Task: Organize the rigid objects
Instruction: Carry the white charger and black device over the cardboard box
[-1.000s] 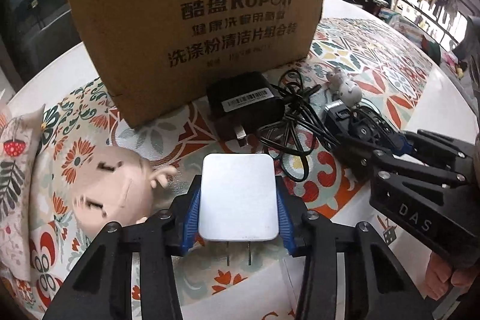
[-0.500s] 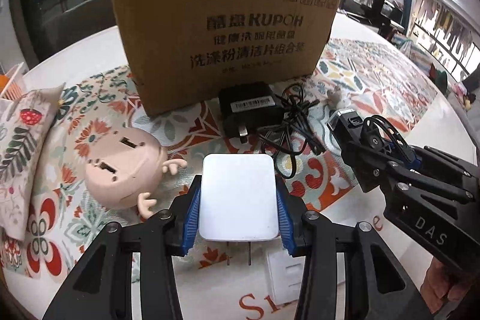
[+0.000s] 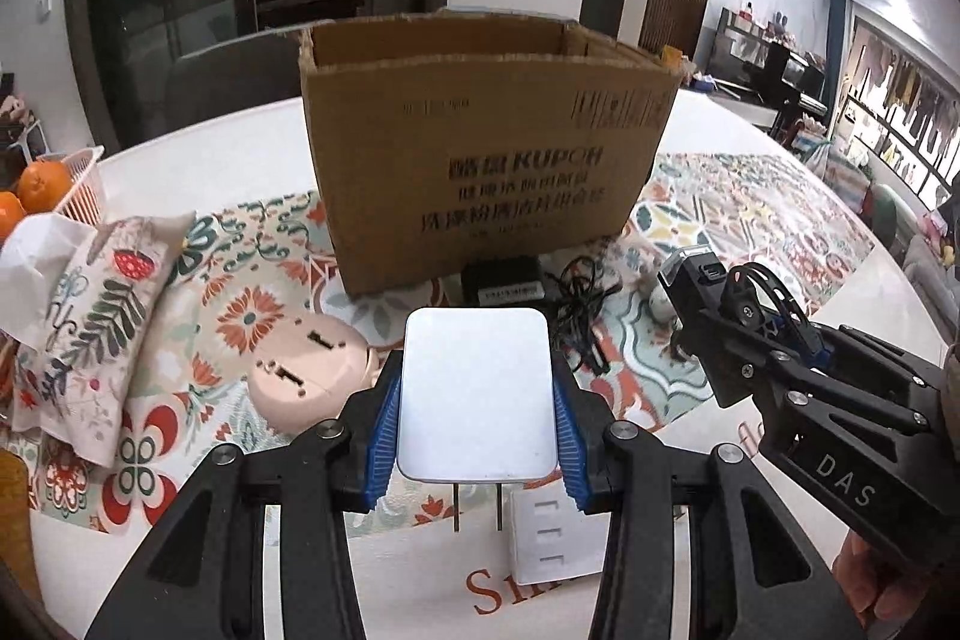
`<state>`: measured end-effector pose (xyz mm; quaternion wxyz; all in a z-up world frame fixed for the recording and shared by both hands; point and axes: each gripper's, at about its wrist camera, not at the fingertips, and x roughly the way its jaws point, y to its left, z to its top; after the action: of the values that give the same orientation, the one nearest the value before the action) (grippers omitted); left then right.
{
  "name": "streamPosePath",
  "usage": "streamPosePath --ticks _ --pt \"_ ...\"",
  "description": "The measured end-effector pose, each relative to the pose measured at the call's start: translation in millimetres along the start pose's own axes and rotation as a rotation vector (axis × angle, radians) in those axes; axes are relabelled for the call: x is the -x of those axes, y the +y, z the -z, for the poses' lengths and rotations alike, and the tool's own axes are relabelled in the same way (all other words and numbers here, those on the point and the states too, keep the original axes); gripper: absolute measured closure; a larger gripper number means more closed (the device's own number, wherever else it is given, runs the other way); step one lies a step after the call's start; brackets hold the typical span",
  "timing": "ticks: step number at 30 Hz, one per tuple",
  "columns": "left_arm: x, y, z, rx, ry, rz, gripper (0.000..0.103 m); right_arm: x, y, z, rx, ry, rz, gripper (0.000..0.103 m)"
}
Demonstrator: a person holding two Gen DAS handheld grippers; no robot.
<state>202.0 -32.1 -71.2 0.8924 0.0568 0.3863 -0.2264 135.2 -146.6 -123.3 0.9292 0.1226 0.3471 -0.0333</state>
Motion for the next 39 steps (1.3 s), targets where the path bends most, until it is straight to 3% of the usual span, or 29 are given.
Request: streamPosePath --ticks 21,39 --pt "43 -8 -59 0.033 -0.147 -0.048 0.059 36 1 -56 0.022 -0.142 -0.063 0.073" --pt "54 -7 -109 0.046 -0.199 -0.067 0.059 51 1 -111 0.042 -0.225 -0.085 0.073"
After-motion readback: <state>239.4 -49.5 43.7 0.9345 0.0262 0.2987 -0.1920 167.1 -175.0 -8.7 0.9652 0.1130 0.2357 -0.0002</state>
